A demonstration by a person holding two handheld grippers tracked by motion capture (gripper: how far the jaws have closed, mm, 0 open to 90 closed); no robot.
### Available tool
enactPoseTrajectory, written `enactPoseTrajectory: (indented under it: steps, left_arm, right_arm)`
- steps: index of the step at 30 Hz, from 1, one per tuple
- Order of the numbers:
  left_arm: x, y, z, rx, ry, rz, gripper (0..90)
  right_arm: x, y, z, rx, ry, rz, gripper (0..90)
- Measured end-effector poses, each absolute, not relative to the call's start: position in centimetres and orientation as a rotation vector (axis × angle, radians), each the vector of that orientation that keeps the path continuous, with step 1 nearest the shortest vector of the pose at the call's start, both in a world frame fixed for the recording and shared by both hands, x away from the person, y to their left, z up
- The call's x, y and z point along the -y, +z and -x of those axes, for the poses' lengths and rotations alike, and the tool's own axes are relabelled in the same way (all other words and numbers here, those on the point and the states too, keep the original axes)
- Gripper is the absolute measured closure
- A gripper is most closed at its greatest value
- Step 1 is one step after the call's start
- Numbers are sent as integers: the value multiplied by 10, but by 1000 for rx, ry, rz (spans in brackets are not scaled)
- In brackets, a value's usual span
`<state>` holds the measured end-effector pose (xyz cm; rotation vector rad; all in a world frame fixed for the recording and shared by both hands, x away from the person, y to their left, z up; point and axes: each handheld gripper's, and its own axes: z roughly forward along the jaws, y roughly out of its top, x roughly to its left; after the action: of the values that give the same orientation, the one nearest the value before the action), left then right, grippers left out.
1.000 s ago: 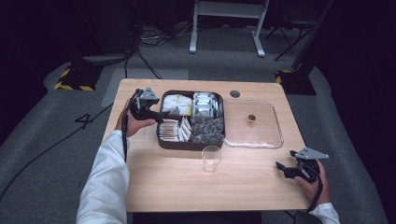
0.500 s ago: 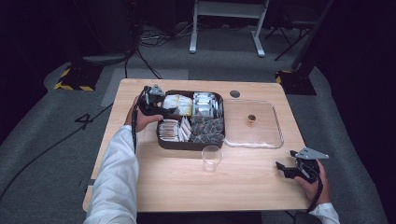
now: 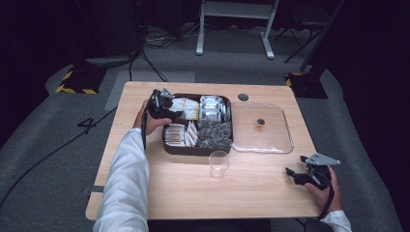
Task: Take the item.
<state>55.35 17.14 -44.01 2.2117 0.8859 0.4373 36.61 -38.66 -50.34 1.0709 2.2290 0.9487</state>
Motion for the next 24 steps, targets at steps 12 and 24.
enactPoseTrajectory:
  steps: [12,24]
  left_arm:
    - [-165,-453,-563,-912,433,-2257,621]
    - [-167,-455,-559,-891,432,-2265,894]
  right_arm:
    - [387,-503,-366,-2228,948,-1069,175]
    - [386,-503,-366,-2229,946,-1068,175]
